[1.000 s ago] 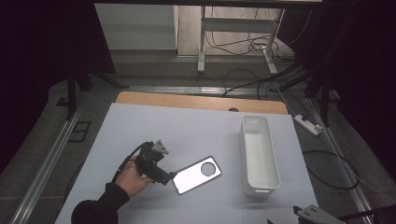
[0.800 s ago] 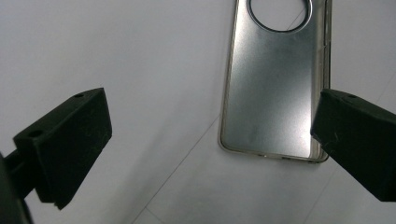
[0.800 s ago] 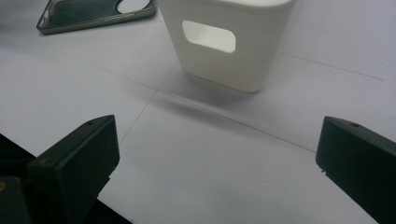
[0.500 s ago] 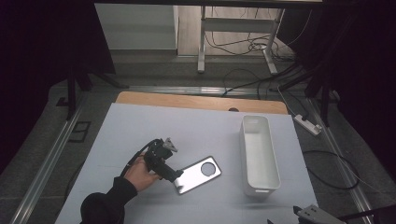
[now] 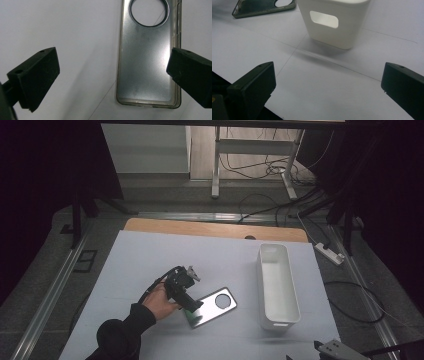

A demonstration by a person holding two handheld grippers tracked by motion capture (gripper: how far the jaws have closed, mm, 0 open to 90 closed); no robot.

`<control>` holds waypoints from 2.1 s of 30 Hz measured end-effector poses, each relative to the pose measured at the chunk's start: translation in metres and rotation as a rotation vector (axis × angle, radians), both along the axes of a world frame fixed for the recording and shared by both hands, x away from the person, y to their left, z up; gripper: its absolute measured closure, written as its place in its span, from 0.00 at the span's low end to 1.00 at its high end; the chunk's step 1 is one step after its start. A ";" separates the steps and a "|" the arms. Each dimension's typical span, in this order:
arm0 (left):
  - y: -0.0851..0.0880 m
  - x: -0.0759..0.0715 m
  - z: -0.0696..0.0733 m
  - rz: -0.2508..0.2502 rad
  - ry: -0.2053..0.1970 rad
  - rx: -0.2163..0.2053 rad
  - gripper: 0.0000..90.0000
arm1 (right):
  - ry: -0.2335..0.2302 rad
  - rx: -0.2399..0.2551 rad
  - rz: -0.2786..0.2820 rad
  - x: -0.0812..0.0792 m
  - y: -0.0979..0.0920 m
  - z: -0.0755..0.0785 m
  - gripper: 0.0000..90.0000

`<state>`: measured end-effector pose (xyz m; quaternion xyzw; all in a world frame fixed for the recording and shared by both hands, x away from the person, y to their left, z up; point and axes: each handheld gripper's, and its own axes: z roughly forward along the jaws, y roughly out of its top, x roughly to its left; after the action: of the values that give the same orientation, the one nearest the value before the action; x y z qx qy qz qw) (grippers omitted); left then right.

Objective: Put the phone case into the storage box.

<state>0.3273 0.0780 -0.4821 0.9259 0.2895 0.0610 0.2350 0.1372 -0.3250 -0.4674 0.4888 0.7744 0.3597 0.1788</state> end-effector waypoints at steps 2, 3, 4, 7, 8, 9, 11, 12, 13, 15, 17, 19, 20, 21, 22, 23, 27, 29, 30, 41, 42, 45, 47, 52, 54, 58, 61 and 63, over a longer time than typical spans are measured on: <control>-0.001 0.001 -0.001 0.000 0.004 -0.001 0.00 | 0.000 0.000 0.000 0.000 0.000 0.000 0.00; -0.001 0.001 -0.002 0.000 0.006 0.000 0.00 | 0.000 0.001 0.000 0.000 0.000 0.000 0.00; -0.001 0.001 -0.002 0.000 0.006 0.000 0.00 | 0.000 0.001 0.000 0.000 0.000 0.000 0.00; -0.002 0.002 -0.007 -0.002 0.008 0.012 0.00 | 0.001 0.001 0.000 0.000 0.000 0.000 0.00; -0.002 0.002 -0.011 0.001 0.017 0.011 0.00 | 0.000 0.000 0.001 0.000 0.000 0.000 0.00; -0.002 0.002 -0.014 0.003 0.020 0.012 0.00 | 0.000 0.000 0.001 0.000 0.000 0.000 0.00; -0.003 0.002 -0.019 0.002 0.029 0.020 0.00 | 0.000 0.000 0.001 0.000 0.000 0.000 0.00; -0.003 0.002 -0.023 -0.002 0.033 0.028 0.00 | 0.001 0.000 0.000 0.000 0.000 0.000 0.00; -0.004 0.002 -0.025 0.000 0.037 0.030 0.00 | 0.000 0.000 0.001 0.000 0.000 0.000 0.00; -0.005 0.001 -0.030 -0.004 0.043 0.048 0.00 | 0.001 0.000 0.001 0.000 0.000 0.000 0.00; -0.006 0.001 -0.035 -0.005 0.050 0.060 0.00 | 0.001 0.000 0.000 0.000 0.000 0.000 0.00; -0.008 0.000 -0.040 -0.008 0.058 0.069 0.00 | 0.001 0.000 0.000 0.000 0.000 0.000 0.00; -0.007 0.000 -0.041 -0.009 0.066 0.057 0.00 | 0.001 0.001 0.000 0.000 0.000 0.000 0.00; -0.007 0.001 -0.042 -0.005 0.070 0.046 0.00 | 0.001 0.001 0.000 0.000 0.000 0.000 0.00; -0.006 0.000 -0.042 -0.006 0.069 0.042 0.00 | 0.001 0.001 0.000 0.000 0.000 0.000 0.00; -0.006 0.000 -0.042 -0.007 0.069 0.042 0.00 | 0.001 0.001 0.000 0.000 0.000 0.000 0.00; -0.005 -0.001 -0.041 -0.018 0.070 0.044 0.01 | 0.002 0.000 0.000 0.000 0.000 0.000 0.00; -0.004 -0.001 -0.039 -0.029 0.066 0.040 0.07 | 0.002 -0.001 0.000 0.000 0.000 0.000 0.00; -0.002 -0.002 -0.037 -0.036 0.063 0.033 0.13 | 0.002 -0.002 0.000 0.000 0.000 0.000 0.00; 0.004 -0.002 -0.031 -0.072 0.099 -0.017 0.74 | 0.006 -0.006 0.004 0.000 0.001 0.000 0.00; 0.005 -0.001 -0.031 -0.074 0.108 -0.027 0.81 | 0.006 -0.006 0.005 0.000 0.001 0.000 0.00; 0.008 0.000 -0.031 -0.060 0.089 -0.024 0.97 | 0.007 -0.006 0.006 0.000 0.001 0.000 0.00; 0.009 0.000 -0.032 -0.054 0.093 -0.033 0.98 | 0.006 -0.006 0.007 0.000 0.001 0.000 0.00; 0.006 -0.003 -0.031 -0.053 0.066 -0.010 0.99 | 0.006 -0.007 0.008 0.000 0.001 0.000 0.00; 0.006 -0.003 -0.030 -0.050 0.064 -0.009 0.99 | 0.007 -0.009 0.008 0.000 0.001 0.000 0.00; 0.009 -0.007 -0.033 -0.044 0.037 -0.034 0.99 | 0.008 -0.008 0.007 0.000 0.001 0.000 0.00; 0.013 -0.009 -0.034 -0.031 0.031 -0.060 0.99 | 0.007 -0.006 0.007 0.000 0.001 0.000 0.00; 0.017 -0.011 -0.035 -0.012 0.027 -0.090 0.99 | 0.007 -0.007 0.007 0.000 0.001 0.000 0.00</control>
<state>0.3160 0.0954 -0.5168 0.9167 0.2897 0.0341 0.2729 0.1372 -0.3244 -0.4678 0.4869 0.7779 0.3560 0.1764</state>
